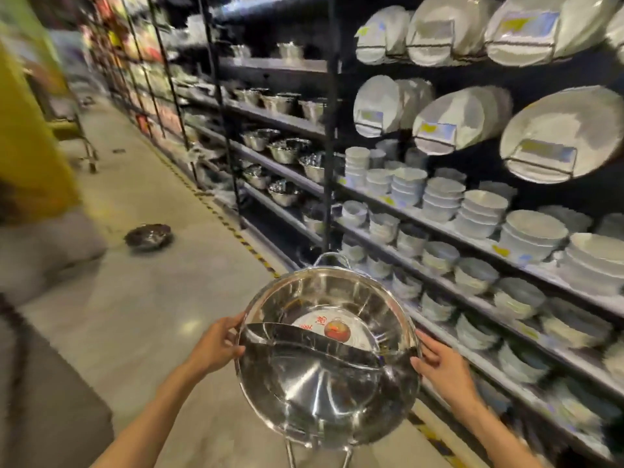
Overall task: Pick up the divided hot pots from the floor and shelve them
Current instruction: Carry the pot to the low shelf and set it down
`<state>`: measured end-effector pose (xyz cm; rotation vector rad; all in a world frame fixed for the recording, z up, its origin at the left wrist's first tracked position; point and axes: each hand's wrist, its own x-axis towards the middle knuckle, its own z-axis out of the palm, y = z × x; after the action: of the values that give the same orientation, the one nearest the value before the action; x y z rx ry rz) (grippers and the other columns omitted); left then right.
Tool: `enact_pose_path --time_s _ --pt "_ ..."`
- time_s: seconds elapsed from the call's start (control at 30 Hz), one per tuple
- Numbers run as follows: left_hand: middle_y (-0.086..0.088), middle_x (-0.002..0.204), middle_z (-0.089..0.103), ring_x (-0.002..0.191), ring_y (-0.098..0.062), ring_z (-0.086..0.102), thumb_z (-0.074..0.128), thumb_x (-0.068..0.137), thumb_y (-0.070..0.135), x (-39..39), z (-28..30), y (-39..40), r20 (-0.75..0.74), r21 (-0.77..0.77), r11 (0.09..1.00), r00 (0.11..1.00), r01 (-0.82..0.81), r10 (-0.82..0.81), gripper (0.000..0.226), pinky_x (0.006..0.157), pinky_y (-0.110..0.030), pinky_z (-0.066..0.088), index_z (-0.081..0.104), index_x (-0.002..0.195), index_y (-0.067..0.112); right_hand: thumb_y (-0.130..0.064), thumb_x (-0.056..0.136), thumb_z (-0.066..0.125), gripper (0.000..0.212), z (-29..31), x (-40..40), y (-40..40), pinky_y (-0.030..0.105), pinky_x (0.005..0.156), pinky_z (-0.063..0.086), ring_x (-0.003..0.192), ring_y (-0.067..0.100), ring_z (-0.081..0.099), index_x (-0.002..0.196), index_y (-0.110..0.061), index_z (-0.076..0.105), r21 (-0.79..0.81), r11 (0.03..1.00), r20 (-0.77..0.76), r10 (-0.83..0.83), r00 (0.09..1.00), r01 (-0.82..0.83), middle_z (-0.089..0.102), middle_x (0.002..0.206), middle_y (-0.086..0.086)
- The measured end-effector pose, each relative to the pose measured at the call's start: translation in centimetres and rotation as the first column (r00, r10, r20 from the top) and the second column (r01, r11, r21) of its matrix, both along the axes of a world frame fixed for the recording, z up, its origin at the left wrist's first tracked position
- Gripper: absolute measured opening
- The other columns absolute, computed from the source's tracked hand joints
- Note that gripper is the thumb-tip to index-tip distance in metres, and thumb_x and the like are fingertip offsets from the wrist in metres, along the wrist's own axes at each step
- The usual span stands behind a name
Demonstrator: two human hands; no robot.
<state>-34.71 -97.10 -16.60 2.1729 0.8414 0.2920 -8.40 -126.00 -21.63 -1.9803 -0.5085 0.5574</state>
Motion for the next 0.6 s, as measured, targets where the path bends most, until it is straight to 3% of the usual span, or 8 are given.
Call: enact_pose_path --time_s 0.13,0.27,0.37,0.47,0.6 --pt "0.013 0.077 0.060 0.061 -0.010 0.051 0.064 0.067 -0.014 -2.1 -1.1 8.6 0.010 0.021 0.990 0.990 -0.138 0.138 0.061 0.052 -0.006 0.043 0.059 0.120 0.017 0.003 0.083 0.064 0.059 -0.3 2.2 12.6 0.029 0.095 0.045 0.124 0.021 0.053 0.136 -0.013 0.045 0.019 0.984 0.015 0.175 0.984 -0.175 0.058 0.132 0.008" --pt "0.019 0.076 0.058 0.058 0.000 0.053 0.063 0.068 -0.013 -3.0 -1.0 17.4 0.025 0.002 0.966 0.965 -0.260 0.260 0.068 0.053 -0.003 0.044 0.053 0.117 0.033 0.003 0.082 0.066 0.055 -0.5 4.3 25.1 0.016 0.090 0.045 0.117 0.014 0.054 0.133 -0.008 0.048 0.025 0.957 0.060 0.287 0.956 -0.288 0.058 0.131 0.011" --pt "0.004 0.085 0.060 0.062 -0.002 0.056 0.066 0.070 -0.009 -3.6 -0.6 24.2 0.010 -0.009 0.931 0.931 -0.364 0.365 0.062 0.062 -0.015 0.048 0.054 0.122 0.024 0.003 0.083 0.065 0.057 -0.3 5.0 34.2 0.022 0.092 0.044 0.111 0.010 0.053 0.135 -0.009 0.046 0.031 0.925 0.062 0.377 0.924 -0.380 0.057 0.131 0.014" --pt "-0.013 0.110 0.060 0.082 -0.017 0.054 0.069 0.074 -0.004 -4.3 -0.3 30.5 -0.025 -0.030 0.896 0.896 -0.444 0.443 0.064 0.077 -0.031 0.047 0.047 0.132 0.011 0.006 0.082 0.064 0.061 0.2 5.4 42.6 0.007 0.074 0.050 0.113 0.010 0.052 0.137 -0.010 0.043 0.048 0.903 0.058 0.425 0.903 -0.428 0.055 0.132 0.015" --pt "-0.009 0.106 0.058 0.083 -0.017 0.055 0.067 0.075 -0.005 -5.3 -0.3 38.3 -0.021 -0.035 0.859 0.859 -0.511 0.511 0.065 0.072 -0.025 0.046 0.046 0.133 0.015 0.008 0.081 0.063 0.062 0.2 5.0 52.8 -0.002 0.060 0.048 0.114 0.017 0.057 0.137 -0.011 0.043 0.062 0.877 0.034 0.475 0.879 -0.476 0.056 0.133 0.013"
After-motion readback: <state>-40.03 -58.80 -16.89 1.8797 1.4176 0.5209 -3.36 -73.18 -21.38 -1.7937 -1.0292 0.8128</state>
